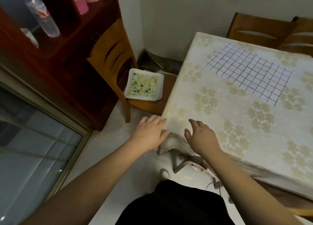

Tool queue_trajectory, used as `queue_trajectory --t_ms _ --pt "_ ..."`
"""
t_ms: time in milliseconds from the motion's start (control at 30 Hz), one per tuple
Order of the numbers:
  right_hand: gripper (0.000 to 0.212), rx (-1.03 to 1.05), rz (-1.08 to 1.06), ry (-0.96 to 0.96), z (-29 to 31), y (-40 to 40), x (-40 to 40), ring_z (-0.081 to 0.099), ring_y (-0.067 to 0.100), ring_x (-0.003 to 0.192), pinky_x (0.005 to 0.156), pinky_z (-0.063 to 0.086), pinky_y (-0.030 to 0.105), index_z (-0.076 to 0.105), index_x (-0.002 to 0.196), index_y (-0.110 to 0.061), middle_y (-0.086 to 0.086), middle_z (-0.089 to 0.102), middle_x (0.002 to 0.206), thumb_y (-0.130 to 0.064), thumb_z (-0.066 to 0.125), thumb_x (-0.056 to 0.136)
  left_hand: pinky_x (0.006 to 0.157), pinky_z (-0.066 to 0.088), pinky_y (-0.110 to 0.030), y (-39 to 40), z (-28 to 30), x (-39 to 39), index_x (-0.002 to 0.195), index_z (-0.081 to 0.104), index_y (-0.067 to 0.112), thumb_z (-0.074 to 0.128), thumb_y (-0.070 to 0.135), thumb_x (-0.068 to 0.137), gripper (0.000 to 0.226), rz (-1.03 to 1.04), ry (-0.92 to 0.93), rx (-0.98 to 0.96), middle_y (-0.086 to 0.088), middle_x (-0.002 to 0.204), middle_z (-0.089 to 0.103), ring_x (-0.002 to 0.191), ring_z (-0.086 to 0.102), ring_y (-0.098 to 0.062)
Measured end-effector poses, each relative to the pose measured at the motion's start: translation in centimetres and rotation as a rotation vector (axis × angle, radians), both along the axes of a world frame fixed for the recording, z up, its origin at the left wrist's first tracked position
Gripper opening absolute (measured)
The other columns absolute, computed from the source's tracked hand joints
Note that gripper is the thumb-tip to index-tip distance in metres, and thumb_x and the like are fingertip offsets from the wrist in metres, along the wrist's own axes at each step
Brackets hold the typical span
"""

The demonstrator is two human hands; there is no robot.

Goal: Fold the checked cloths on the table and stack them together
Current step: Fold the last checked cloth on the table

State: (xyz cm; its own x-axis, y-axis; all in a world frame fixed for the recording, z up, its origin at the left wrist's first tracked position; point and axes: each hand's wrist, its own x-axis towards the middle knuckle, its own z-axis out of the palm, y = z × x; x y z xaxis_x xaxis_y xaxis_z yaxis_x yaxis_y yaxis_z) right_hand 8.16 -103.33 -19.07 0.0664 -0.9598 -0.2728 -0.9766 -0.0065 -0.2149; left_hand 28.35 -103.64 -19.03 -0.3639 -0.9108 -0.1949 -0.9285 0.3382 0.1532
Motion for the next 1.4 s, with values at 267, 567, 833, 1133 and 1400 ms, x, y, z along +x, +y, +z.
queue_trajectory --t_ms 267,567,833,1133,1400 --pt "0.052 -0.009 -0.188 0.000 -2.3 -8.0 -2.6 0.046 0.028 0.128 0.101 0.039 0.040 0.036 0.147 -0.018 0.007 0.046 0.145 -0.040 0.037 0.100 0.116 0.023 -0.039 -12.5 -0.3 -0.8 0.150 0.031 0.021 0.029 0.051 0.101 0.057 -0.151 -0.025 0.003 0.000 0.154 0.035 0.143 0.027 -0.018" --pt "0.055 0.001 -0.433 -0.092 -3.6 -17.7 -6.5 0.040 0.027 0.134 0.106 0.034 0.040 0.034 0.148 -0.014 0.007 0.040 0.150 -0.040 0.037 0.100 0.117 0.016 -0.038 -25.3 -0.8 -7.3 0.153 0.027 0.020 0.030 0.049 0.102 0.058 -0.379 -0.085 0.057 -0.002 0.159 0.026 0.147 0.019 -0.019" --pt "0.056 0.062 -0.615 -0.105 -5.2 -21.8 -11.6 0.032 0.027 0.140 0.111 0.029 0.041 0.031 0.149 -0.013 0.008 0.032 0.155 -0.041 0.037 0.100 0.119 0.011 -0.040 -35.5 -4.4 -15.6 0.153 0.028 0.023 0.028 0.048 0.103 0.056 -0.512 -0.104 0.103 -0.005 0.164 0.011 0.151 0.008 -0.022" --pt "0.058 0.082 -0.750 -0.126 -7.8 -24.1 -11.2 0.024 0.025 0.145 0.115 0.023 0.040 0.027 0.151 -0.017 0.007 0.026 0.159 -0.042 0.036 0.100 0.121 0.009 -0.044 -44.3 -11.7 -23.7 0.150 0.030 0.018 0.030 0.045 0.102 0.056 -0.642 -0.198 0.124 -0.008 0.165 0.001 0.151 0.002 -0.025" --pt "0.058 0.045 -0.804 -0.147 -8.7 -28.0 -8.5 0.018 0.023 0.148 0.118 0.018 0.039 0.023 0.153 -0.020 0.005 0.021 0.161 -0.044 0.033 0.101 0.122 0.000 -0.042 -47.5 -14.7 -24.6 0.157 0.004 0.016 0.023 0.045 0.103 0.064 -0.738 -0.203 0.148 -0.001 0.164 -0.012 0.151 -0.008 -0.021"
